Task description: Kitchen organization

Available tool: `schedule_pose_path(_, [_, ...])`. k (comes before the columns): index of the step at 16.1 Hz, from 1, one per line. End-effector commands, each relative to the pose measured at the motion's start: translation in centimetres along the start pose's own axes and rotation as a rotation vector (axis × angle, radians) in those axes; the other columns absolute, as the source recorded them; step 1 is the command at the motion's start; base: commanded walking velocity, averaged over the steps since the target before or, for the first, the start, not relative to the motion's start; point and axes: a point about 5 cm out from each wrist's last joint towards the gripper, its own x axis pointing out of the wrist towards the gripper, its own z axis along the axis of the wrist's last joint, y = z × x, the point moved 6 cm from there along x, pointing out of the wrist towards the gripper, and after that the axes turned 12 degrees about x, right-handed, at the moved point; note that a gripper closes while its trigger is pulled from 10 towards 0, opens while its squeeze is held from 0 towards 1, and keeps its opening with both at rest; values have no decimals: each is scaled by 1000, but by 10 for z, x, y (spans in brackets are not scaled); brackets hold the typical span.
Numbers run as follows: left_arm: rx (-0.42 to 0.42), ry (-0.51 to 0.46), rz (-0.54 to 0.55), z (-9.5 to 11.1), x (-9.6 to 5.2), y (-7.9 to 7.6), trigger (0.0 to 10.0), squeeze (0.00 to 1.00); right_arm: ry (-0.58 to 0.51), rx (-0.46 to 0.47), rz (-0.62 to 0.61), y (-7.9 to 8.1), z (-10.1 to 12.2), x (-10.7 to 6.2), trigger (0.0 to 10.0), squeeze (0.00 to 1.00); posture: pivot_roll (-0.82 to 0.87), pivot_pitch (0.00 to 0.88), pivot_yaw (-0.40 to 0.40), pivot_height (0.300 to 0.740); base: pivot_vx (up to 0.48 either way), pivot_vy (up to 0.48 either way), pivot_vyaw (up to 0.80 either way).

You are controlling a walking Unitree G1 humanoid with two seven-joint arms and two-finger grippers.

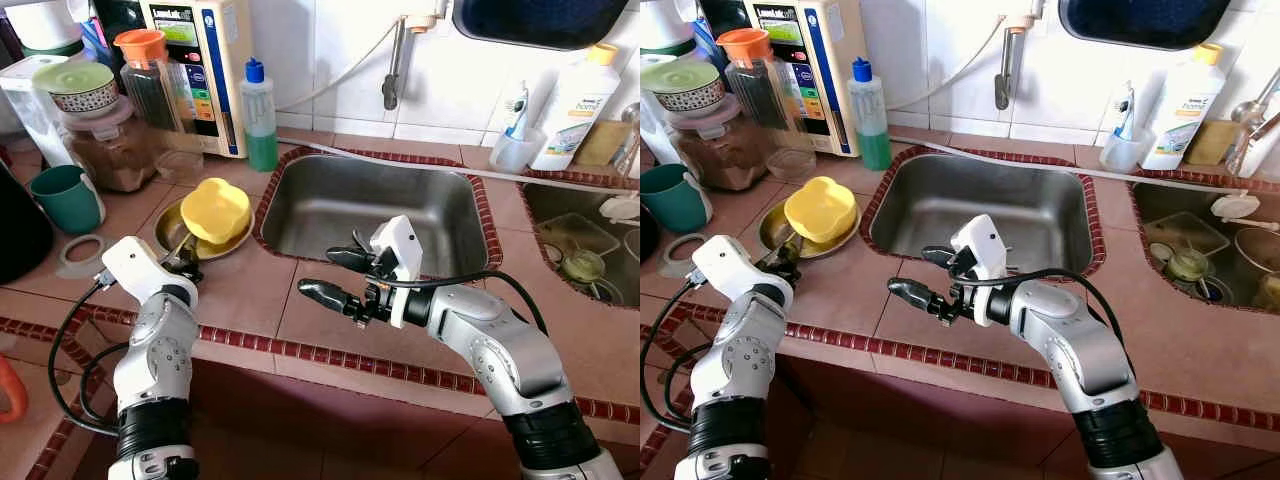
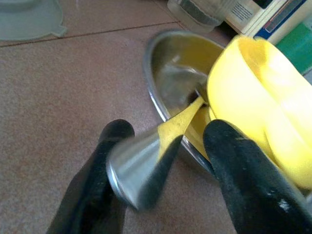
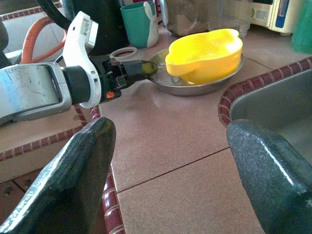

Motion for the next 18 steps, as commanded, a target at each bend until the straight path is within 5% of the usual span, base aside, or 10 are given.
schedule_pose_path(1, [-4, 8, 26, -1, 1, 5, 0, 0, -6, -24, 19, 6, 4, 1, 10000, 0, 7, 17, 35, 740, 0, 0, 0])
schedule_pose_path(6, [23, -26, 43, 9, 1, 7, 0, 0, -11, -25, 10, 4, 5, 1, 10000, 0, 9, 17, 33, 740, 0, 0, 0])
schedule_pose_path(7, [50, -28, 50, 10, 0, 8, 4667, 0, -11, -26, 10, 4, 5, 1, 10000, 0, 9, 16, 33, 740, 0, 0, 0])
schedule_pose_path(8, [58, -28, 56, 9, 0, 9, 6078, 0, -11, -26, 8, 3, 5, 2, 10000, 0, 7, 16, 33, 740, 0, 0, 0])
schedule_pose_path(9, [70, -28, 62, 8, 0, 10, 10000, 0, -12, -26, 6, 3, 5, 1, 10000, 0, 5, 16, 34, 740, 0, 0, 0])
schedule_pose_path(15, [182, -131, 154, 33, -1, 24, 10000, 0, -13, -25, 3, 2, 5, 1, 10000, 0, 7, 16, 34, 740, 0, 0, 0])
schedule_pose_path(18, [175, -132, 166, 34, 0, 28, 10000, 0, -14, -27, 6, 3, 5, 1, 10000, 0, 10, 15, 34, 740, 0, 0, 0])
